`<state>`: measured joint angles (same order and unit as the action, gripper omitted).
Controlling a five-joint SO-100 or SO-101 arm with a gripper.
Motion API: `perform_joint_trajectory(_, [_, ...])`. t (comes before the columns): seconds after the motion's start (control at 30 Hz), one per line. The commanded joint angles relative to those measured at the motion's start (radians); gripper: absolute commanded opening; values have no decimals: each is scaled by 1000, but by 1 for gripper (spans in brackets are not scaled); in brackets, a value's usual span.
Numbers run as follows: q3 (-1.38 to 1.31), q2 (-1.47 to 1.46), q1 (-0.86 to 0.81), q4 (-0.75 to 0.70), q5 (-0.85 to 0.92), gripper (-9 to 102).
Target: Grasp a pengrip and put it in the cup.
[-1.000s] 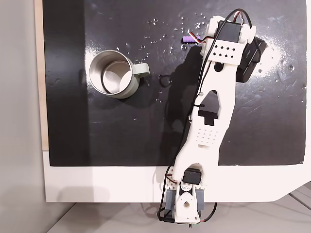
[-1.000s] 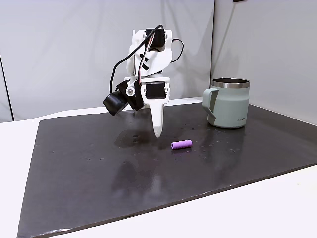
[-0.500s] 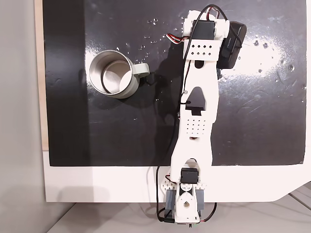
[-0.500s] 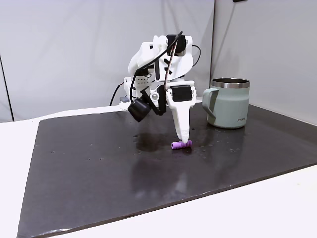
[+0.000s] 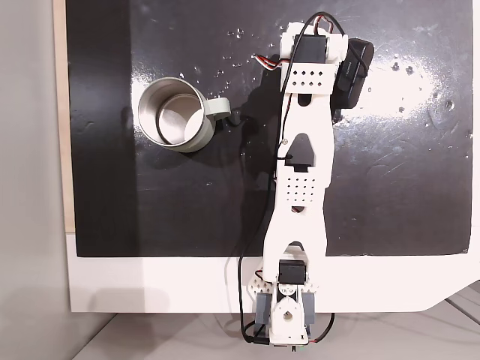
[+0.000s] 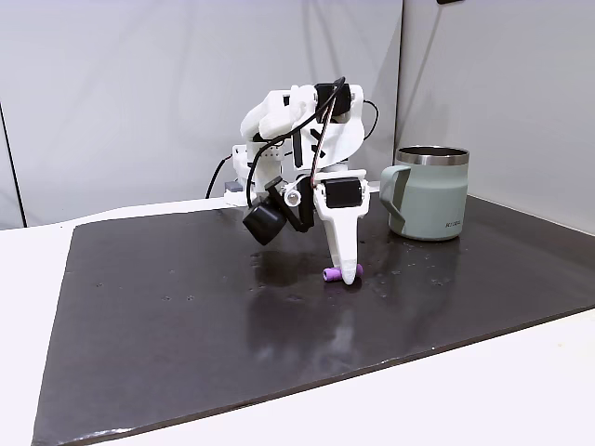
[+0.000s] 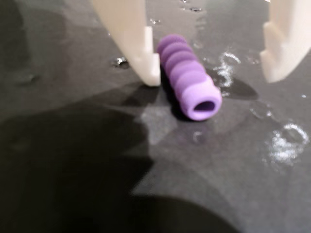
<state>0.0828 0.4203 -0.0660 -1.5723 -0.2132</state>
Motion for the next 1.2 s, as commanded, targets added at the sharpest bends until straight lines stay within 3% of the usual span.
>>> perform_joint_trajectory(0.0, [-31,-2,8,5,8,11])
perform_joint_trajectory(0.1, [-29,3,-2,0,8,0])
perform_joint_trajectory(0.37, [61,156,-20,-40,3,0])
perform_joint_trajectory(0.8, [591,897,-31,-97,-29,0])
perform_joint_trajectory(1.17, [790,1209,285,-17,-15,0])
